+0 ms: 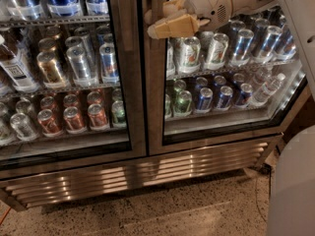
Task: Open right fridge door
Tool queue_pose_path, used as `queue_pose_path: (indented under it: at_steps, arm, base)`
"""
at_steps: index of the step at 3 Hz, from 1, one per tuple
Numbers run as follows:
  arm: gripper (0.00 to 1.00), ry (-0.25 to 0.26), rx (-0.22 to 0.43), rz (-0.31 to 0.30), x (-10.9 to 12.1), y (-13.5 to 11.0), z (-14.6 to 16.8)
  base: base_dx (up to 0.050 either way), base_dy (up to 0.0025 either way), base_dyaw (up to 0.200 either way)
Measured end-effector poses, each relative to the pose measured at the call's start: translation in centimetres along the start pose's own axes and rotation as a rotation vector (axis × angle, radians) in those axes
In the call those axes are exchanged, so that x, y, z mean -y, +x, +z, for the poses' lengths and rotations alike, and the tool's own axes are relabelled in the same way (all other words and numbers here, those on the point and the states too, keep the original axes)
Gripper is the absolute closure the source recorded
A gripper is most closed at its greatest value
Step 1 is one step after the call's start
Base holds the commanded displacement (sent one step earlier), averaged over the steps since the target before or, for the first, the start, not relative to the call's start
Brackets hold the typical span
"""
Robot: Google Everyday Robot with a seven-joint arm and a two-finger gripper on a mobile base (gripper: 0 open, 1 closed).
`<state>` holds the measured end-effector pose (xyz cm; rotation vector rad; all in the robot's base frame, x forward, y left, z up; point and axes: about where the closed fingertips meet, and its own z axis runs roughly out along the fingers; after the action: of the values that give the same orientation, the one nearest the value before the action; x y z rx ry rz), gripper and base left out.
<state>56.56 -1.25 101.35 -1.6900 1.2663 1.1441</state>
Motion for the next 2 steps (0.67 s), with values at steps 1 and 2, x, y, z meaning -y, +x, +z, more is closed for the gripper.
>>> queue_pose_path:
  at_steps: [1,2]
  arm:
    - [1.0,0.0,0.0,0.0,1.36,0.11,-0.58]
    - [1.0,0.0,0.0,0.0,1.93,0.18,-0.7]
  base:
    - [0.0,0.0,0.0]
    - [0.0,0.0,0.0]
